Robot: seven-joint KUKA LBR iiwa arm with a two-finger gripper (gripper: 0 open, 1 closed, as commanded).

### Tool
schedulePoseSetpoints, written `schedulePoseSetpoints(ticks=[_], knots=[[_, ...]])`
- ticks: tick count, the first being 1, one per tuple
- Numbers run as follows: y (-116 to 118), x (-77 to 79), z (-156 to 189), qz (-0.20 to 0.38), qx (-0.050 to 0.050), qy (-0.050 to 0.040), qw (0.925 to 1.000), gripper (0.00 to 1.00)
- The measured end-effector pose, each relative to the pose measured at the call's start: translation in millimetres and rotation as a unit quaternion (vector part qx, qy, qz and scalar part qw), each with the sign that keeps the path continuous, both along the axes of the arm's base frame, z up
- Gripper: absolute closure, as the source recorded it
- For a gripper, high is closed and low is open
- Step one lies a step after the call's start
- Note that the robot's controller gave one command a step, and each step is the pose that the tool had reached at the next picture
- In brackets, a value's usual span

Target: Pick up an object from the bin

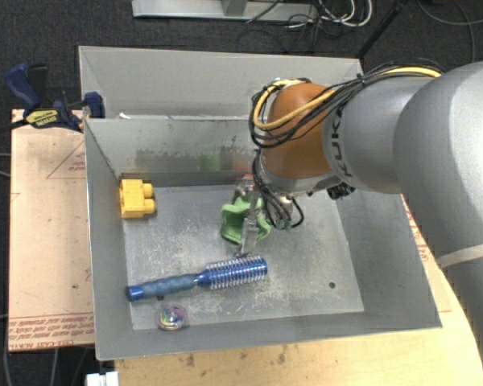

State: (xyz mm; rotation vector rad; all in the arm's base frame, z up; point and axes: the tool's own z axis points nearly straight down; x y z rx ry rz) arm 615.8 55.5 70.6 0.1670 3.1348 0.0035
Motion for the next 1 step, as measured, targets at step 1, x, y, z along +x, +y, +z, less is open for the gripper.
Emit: schedulePoseSetpoints(ticks=[1], knots=[[0.6, 0.6, 0.1, 0.0, 0.0, 0.0, 1.0, 0.0]])
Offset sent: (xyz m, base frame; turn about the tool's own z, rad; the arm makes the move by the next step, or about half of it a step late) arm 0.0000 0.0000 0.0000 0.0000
